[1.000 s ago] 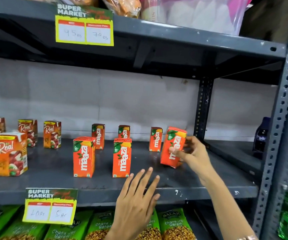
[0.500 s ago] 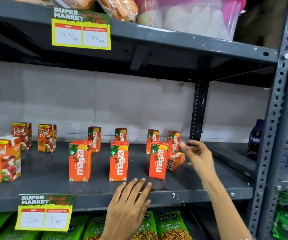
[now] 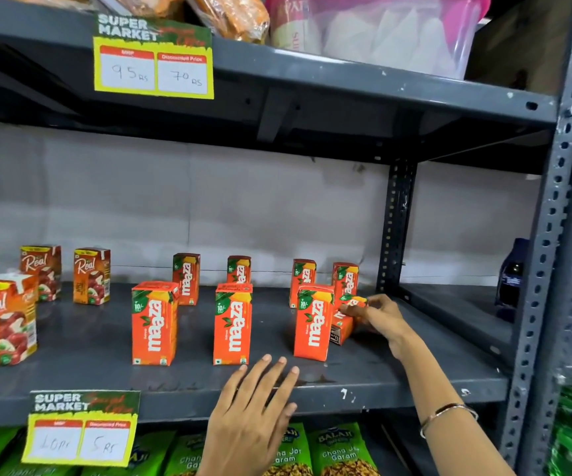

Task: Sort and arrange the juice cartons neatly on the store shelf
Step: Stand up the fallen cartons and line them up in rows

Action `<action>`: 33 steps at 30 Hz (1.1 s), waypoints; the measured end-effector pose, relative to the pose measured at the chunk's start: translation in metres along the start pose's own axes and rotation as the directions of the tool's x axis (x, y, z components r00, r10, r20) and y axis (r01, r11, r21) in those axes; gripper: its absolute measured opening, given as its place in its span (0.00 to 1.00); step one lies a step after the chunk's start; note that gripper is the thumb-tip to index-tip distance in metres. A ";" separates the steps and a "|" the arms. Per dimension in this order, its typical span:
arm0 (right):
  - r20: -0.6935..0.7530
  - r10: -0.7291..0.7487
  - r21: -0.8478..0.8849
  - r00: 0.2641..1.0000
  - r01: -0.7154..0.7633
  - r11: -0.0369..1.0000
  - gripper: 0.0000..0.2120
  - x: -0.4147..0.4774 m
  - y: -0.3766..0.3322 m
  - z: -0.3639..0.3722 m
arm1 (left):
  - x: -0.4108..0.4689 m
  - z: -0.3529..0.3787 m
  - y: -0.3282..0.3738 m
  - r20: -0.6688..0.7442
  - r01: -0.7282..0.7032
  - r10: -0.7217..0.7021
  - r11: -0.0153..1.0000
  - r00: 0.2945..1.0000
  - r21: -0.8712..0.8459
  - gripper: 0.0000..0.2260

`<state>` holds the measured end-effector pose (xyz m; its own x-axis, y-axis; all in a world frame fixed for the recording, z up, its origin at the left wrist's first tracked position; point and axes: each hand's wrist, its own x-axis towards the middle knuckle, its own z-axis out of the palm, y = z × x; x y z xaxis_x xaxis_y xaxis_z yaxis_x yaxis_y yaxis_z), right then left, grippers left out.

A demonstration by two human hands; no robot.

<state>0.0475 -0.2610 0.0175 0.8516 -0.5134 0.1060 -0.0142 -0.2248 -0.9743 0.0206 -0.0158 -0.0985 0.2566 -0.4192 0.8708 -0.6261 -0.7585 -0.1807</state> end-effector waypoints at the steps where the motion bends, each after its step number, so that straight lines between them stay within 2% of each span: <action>1: 0.001 -0.036 0.051 0.999 0.036 0.998 0.29 0.000 -0.001 0.001 | 0.000 0.000 -0.001 0.003 0.002 -0.002 1.000 1.000 0.002 0.17; 4: -0.059 -0.179 0.090 0.982 0.184 0.979 0.25 -0.008 -0.010 -0.002 | 0.001 -0.001 0.000 0.006 0.010 -0.010 1.000 1.000 0.003 0.17; 7: -0.109 -0.383 0.017 0.917 0.387 0.922 0.24 -0.023 -0.019 -0.015 | 0.000 -0.002 0.000 0.006 0.010 -0.010 1.000 1.000 -0.015 0.17; 10: -0.037 -0.523 -0.040 0.851 0.522 0.852 0.23 -0.043 -0.019 -0.033 | 0.000 -0.003 0.000 0.026 0.013 -0.013 1.000 1.000 -0.028 0.17; 14: 0.111 -0.565 0.005 0.818 0.568 0.823 0.24 -0.060 -0.006 -0.042 | 0.000 -0.005 0.000 0.087 0.039 -0.033 0.997 0.996 -0.073 0.18; 17: 0.133 -0.551 0.060 0.824 0.548 0.834 0.29 -0.060 0.001 -0.040 | 0.002 -0.012 0.000 0.149 0.060 -0.039 0.988 0.988 -0.140 0.18; 20: 0.155 -0.492 0.058 0.857 0.489 0.870 0.35 -0.058 0.007 -0.042 | 0.012 -0.027 0.013 0.193 0.191 -0.134 0.930 0.972 -0.313 0.20; 22: 0.190 -0.421 0.002 0.887 0.428 0.904 0.37 -0.056 0.013 -0.043 | 0.032 -0.040 0.025 0.218 0.332 -0.260 0.836 0.941 -0.437 0.23; 24: 0.231 -0.348 -0.064 0.909 0.371 0.927 0.37 -0.054 0.019 -0.042 | 0.057 -0.042 0.029 0.319 0.464 -0.343 0.734 0.884 -0.496 0.29; 28: 0.257 -0.278 -0.093 0.926 0.310 0.946 0.34 -0.050 0.022 -0.042 | 0.095 -0.025 0.020 0.608 0.682 -0.371 0.597 0.702 -0.422 0.45; 31: 0.265 -0.268 -0.110 0.926 0.305 0.946 0.34 -0.047 0.024 -0.044 | 0.108 -0.013 0.008 0.734 0.762 -0.321 0.509 0.599 -0.400 0.45; 33: 0.263 -0.271 -0.109 0.926 0.308 0.945 0.32 -0.046 0.026 -0.046 | 0.110 -0.010 0.002 0.752 0.774 -0.285 0.458 0.594 -0.437 0.39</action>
<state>-0.0161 -0.2809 -0.0033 0.9301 -0.1971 0.3100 0.1911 -0.4610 -0.8666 0.0399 -0.0586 0.0010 0.8850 -0.4079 0.2246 -0.4099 -0.4536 0.7913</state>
